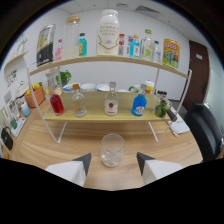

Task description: Make me a cup of Vodka Sunrise.

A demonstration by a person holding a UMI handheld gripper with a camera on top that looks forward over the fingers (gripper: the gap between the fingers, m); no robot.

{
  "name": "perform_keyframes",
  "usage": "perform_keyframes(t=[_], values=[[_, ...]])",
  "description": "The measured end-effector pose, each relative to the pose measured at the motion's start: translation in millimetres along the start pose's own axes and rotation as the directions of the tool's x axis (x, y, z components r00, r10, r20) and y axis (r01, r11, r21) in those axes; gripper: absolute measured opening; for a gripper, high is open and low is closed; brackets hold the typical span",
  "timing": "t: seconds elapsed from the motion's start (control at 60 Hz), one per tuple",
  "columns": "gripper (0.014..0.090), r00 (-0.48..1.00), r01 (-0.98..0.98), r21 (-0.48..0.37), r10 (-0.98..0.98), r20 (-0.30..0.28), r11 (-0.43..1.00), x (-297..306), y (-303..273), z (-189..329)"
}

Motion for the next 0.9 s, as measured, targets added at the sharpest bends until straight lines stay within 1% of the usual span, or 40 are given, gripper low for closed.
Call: perform_keyframes(t=[0.233,0.35,0.433,0.517,0.65,0.7,0.833,0.9], values=[[0.0852,0.999,-0.034,-0.008,0.033,-0.042,0.999,3.9,9.3,-13.4],[0.0847,0.997,-0.049,-0.007,0.049,-0.054,0.999,-9.7,22.7,-23.5],[0.0846,0.996,-0.082,0.019,0.083,-0.029,0.996,-33.6,26.9,-29.8],[0.0844,0.994,-0.106,0.057,0.106,0.007,0.993,-62.9,23.5,-32.1],[0.0845,0.987,-0.141,0.150,0.127,0.099,0.978,-115.4,-3.1,-29.0],[0.0844,0.985,-0.142,0.183,0.120,0.125,0.973,-131.5,-16.2,-23.7],[0.0845,0.985,-0.119,0.250,0.083,0.152,0.961,-160.7,-52.3,-0.9],[0.0844,0.985,-0.120,0.275,0.079,0.156,0.954,-167.9,-71.2,12.6]])
